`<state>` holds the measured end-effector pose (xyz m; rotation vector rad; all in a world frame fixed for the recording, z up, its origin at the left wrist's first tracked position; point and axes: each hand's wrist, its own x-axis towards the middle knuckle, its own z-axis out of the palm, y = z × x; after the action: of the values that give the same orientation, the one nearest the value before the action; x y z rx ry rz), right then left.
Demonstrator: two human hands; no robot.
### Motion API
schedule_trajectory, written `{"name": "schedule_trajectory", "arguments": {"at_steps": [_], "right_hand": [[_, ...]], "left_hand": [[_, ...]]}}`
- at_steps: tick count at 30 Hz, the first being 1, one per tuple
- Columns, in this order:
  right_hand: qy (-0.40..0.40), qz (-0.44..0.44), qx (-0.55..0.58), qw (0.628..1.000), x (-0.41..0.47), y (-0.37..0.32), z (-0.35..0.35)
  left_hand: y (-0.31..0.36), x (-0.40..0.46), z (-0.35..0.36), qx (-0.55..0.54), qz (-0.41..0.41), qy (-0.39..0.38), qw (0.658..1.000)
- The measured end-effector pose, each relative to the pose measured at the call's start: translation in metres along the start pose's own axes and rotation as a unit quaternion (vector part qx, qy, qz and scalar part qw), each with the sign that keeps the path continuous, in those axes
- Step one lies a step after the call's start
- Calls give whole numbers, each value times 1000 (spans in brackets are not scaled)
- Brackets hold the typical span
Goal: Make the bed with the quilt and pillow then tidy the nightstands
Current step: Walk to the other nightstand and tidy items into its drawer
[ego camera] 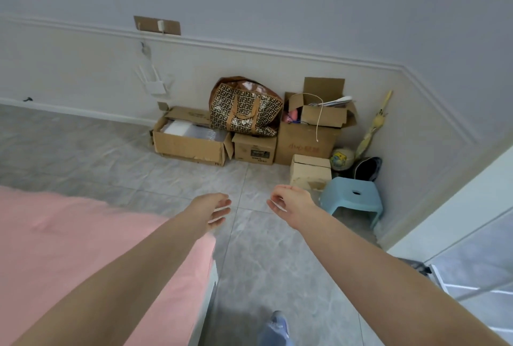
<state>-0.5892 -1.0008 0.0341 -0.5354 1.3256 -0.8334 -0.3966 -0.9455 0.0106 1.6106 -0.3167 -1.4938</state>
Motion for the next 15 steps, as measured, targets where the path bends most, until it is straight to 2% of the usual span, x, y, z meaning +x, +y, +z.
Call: {"name": "schedule_trajectory", "arguments": {"at_steps": [6,8,11,15], "right_hand": [[-16,-3,-74,997,87,-63,3],[-29,-22,-101,994,116,-87,9],[-16,-58,-145,988,162,-112,21],[-26,-31,-146,988,207,-121,41]], "left_hand": [[61,82,62,-23,-17,86,996],[81,101,77,-9,-4,93,996],[107,128,85,10,17,96,995],[128,169,83,-22,-10,128,991]]}}
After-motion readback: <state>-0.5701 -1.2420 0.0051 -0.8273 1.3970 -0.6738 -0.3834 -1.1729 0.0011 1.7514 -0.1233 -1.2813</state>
